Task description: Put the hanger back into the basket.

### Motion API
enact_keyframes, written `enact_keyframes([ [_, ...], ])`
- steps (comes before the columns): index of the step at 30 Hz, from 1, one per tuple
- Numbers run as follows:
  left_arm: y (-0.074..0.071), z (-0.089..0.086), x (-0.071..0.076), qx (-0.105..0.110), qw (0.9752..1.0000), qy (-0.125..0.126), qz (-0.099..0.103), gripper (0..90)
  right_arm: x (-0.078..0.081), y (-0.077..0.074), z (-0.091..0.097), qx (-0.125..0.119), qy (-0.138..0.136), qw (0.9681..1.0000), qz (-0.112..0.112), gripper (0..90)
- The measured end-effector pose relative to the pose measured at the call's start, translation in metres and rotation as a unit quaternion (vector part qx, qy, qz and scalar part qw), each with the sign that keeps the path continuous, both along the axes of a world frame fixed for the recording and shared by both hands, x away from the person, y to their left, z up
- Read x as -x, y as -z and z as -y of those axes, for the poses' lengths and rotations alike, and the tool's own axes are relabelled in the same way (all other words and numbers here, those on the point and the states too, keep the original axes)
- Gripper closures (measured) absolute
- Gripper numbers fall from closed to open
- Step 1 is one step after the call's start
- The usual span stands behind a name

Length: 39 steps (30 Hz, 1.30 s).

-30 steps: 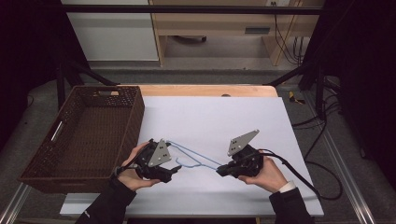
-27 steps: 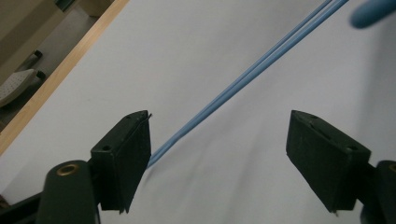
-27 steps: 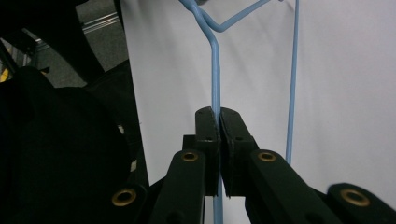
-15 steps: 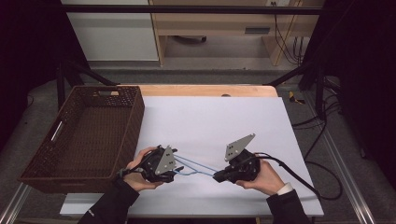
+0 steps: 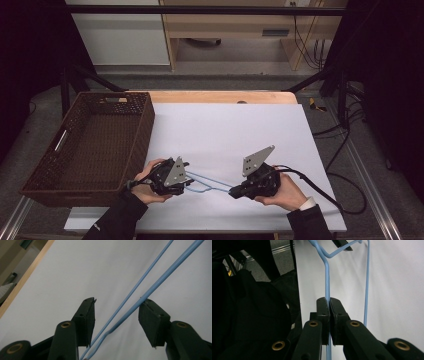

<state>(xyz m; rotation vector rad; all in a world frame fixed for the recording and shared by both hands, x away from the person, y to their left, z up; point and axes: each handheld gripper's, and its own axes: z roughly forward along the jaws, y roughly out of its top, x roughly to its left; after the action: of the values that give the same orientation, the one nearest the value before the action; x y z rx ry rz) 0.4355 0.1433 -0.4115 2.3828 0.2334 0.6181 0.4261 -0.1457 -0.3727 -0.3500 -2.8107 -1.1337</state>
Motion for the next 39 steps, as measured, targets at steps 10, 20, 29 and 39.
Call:
enact_keyframes([
  [10,0.004,0.002,0.002,-0.005,0.9998,0.02,-0.002,66.2,0.0,0.0,0.0,-0.013,-0.012,0.9998,-0.002,87.5],
  [20,0.005,0.003,0.004,-0.023,0.9992,0.032,-0.002,74.3,0.0,0.0,0.0,-0.015,-0.015,0.9998,-0.004,87.4],
  [29,0.005,0.006,0.007,-0.041,0.9983,0.04,-0.007,78.1,-0.001,-0.003,0.003,-0.013,0.004,0.9996,0.024,83.2],
  [39,0.002,0.012,0.013,-0.08,0.9951,0.058,0.0,83.1,-0.002,-0.01,0.01,-0.036,0.052,0.9955,0.07,74.3],
])
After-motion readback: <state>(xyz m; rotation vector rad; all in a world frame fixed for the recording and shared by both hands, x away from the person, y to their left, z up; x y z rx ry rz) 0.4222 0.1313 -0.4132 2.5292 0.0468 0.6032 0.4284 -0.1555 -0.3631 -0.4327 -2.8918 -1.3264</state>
